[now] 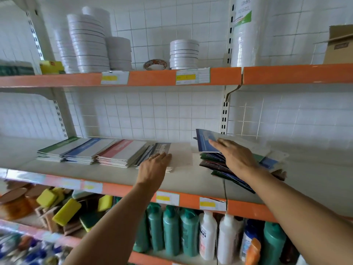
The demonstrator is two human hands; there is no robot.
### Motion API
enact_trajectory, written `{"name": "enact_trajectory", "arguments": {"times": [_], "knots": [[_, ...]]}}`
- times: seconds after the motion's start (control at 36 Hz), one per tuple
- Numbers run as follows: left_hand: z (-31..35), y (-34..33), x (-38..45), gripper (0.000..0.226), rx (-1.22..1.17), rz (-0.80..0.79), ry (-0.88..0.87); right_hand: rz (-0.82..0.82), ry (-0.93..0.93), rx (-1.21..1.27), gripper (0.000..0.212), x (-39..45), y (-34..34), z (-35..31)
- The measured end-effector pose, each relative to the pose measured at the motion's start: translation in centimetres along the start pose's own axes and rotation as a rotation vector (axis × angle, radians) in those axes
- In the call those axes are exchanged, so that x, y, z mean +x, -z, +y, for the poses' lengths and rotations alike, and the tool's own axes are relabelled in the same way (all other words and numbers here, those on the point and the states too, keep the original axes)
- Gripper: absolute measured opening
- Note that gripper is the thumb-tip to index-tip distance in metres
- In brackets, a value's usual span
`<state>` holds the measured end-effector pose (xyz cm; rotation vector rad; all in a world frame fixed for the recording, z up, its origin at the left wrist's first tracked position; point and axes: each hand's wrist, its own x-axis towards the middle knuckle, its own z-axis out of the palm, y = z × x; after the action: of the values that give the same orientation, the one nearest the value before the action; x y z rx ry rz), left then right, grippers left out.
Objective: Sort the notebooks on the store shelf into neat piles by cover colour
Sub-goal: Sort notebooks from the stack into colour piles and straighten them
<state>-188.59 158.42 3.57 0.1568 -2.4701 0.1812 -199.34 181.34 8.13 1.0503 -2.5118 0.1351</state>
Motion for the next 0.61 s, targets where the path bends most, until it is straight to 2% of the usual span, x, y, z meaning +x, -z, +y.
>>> {"name": "enact_trajectory", "arguments": {"times": [0.25,0.31,0.36,0.5,0.61], "knots": [[-9.1,-3.4,-0.5,0.025,-0.013,-0.081,-0.037,-0.009,-0.003,-0.053,0.081,5.8,-3.1,-6.7],[-10.7,-3.8,-0.2,0.033,-0.021,-0.101,-0.01,-0.012,-0.02,-0.044,0.082,7.0,-3.8,-8.1],[-11.7,-4.5,0.1,0.039,-0.069,-0.195,0.022,-0.012,-0.025,-0.053,0.083,7.9,-4.4,-9.5],[-13.3,-6.8,0.7,0.043,-0.106,-0.27,-0.029,0.04,-0.003,-0.019,0.087,10.3,-6.6,-11.5],[-14.2,-8.7,1.0,0.043,-0.178,-0.315,-0.076,-0.073,-0.032,-0.089,0.085,11.3,-6.2,-13.5]]}}
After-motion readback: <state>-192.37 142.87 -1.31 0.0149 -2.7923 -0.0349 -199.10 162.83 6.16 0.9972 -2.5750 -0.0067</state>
